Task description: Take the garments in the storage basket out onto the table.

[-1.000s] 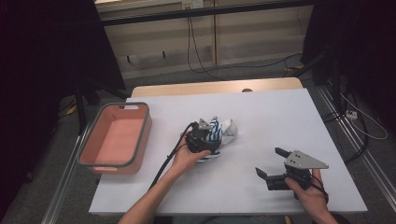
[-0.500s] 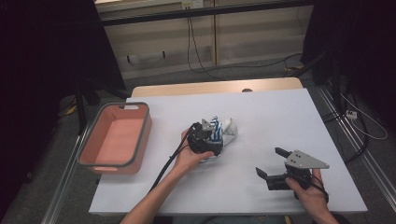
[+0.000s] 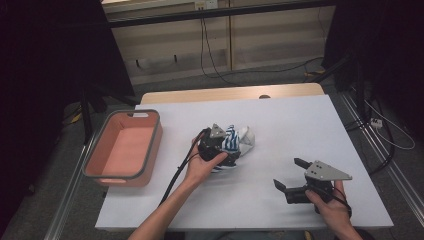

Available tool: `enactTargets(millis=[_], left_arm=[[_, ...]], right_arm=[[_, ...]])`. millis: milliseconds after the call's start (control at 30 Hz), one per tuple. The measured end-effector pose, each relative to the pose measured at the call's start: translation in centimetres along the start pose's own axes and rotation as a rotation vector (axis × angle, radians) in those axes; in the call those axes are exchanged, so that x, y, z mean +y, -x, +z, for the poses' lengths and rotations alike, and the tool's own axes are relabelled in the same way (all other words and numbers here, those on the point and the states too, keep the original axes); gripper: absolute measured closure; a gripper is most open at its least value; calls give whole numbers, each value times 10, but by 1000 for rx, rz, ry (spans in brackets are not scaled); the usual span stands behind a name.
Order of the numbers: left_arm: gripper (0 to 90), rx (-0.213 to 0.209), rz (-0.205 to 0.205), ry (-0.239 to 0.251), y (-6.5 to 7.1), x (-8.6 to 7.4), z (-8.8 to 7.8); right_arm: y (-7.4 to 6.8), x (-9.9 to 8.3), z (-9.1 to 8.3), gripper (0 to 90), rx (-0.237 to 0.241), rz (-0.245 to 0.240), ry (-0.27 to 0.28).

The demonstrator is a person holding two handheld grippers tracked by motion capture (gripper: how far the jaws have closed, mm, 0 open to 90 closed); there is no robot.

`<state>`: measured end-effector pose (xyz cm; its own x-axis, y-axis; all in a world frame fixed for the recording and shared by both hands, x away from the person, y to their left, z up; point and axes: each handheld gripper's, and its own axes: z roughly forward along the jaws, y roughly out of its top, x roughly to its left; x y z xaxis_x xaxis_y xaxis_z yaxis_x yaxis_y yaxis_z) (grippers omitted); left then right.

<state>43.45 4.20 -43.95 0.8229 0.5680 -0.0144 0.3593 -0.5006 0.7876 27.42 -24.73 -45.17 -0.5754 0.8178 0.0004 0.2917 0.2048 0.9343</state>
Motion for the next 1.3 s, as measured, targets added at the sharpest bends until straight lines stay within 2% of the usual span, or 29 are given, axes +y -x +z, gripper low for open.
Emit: enactTargets(millis=[167, 267, 367, 533, 700, 967, 1300], left_arm=[[52, -5, 9, 19, 0, 0, -9], [52, 11, 40, 22, 1, -6, -20], [53, 26, 40, 29, 0, -9, -25], [58, 37, 18, 69, -5, -12, -42], [57, 23, 13, 73, -4, -15, -50], [52, 31, 15, 82, -1, -25, -61], [53, 72, -8, 97, -8, -40, -80]], right_arm=[[0, 0, 0, 21, 0, 2, 0], [1, 0, 1, 21, -3, 4, -3], [1, 0, 2, 21, -3, 8, -3], [0, 0, 4, 22, -2, 6, -7], [1, 0, 4, 22, -6, 9, -11], [4, 0, 7, 24, -18, 25, -6], [2, 6, 18, 29, -2, 7, 8]])
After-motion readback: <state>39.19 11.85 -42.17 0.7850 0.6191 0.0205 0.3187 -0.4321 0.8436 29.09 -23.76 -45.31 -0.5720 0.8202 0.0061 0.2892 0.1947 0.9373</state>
